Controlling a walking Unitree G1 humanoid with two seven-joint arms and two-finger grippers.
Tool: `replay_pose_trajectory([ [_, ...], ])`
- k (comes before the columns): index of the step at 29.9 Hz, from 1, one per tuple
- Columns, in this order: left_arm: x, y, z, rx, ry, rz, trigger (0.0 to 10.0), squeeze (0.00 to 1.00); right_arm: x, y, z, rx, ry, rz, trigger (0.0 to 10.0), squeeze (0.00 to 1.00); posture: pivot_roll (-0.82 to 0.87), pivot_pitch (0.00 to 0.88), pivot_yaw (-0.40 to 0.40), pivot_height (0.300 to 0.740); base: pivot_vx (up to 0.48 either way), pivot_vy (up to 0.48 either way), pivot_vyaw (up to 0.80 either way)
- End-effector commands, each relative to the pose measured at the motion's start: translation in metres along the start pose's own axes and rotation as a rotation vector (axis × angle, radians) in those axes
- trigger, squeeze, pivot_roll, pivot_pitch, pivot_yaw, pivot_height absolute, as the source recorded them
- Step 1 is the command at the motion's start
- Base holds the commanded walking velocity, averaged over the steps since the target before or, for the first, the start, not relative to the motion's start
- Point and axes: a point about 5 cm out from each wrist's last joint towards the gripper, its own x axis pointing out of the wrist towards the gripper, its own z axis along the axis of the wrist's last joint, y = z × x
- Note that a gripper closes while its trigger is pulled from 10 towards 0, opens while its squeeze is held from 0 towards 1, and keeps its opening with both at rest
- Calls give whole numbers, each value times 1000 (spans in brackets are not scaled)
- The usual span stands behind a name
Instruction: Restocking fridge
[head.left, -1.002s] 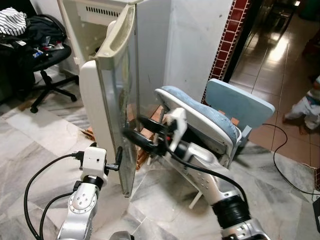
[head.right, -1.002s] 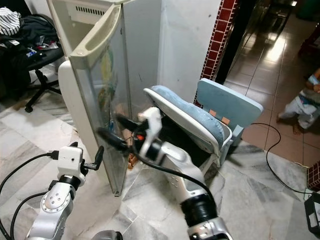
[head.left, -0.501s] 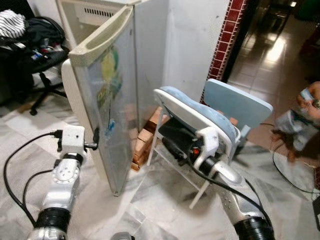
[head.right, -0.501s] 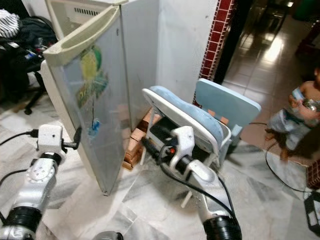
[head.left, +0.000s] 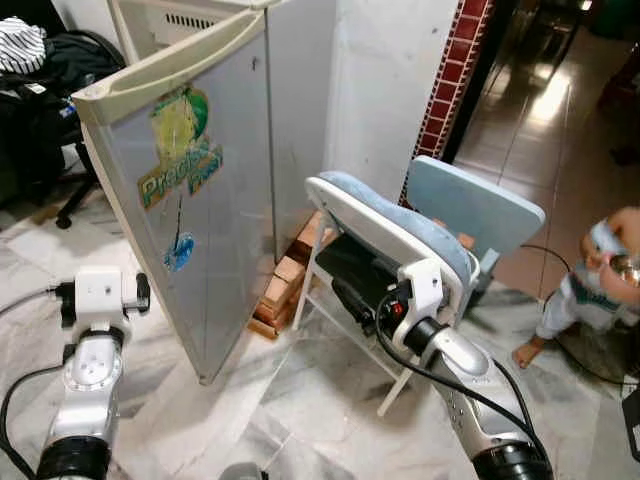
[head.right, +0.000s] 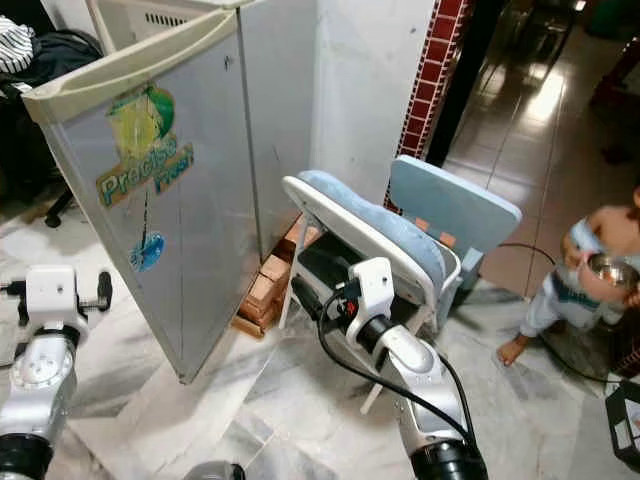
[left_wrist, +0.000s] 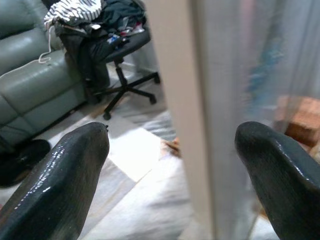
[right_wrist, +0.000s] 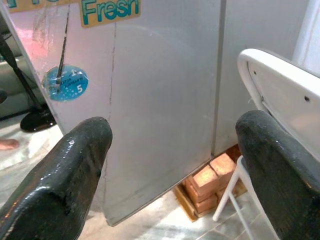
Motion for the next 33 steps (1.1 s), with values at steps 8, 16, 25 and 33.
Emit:
replay_pose_trajectory([
  [8, -13, -37, 51, -37, -194, -126, 10000, 0, -11, -27, 21, -28, -117, -253, 10000, 0, 67, 0, 5, 740, 0, 157, 0],
  [16, -15, -47, 64, -49, -201, -170, 10000, 0, -17, -29, 18, -31, -116, -303, 10000, 0, 53, 0, 4, 740, 0, 480, 0],
  [25, -14, -50, 67, -46, -196, -179, 10000, 0, -12, -30, 19, -35, -113, -314, 10000, 0, 52, 0, 7, 740, 0, 480, 0],
  [33, -13, -48, 63, -52, -176, -177, 10000, 0, -11, -28, 15, -24, -105, -319, 10000, 0, 54, 0, 5, 740, 0, 480, 0],
])
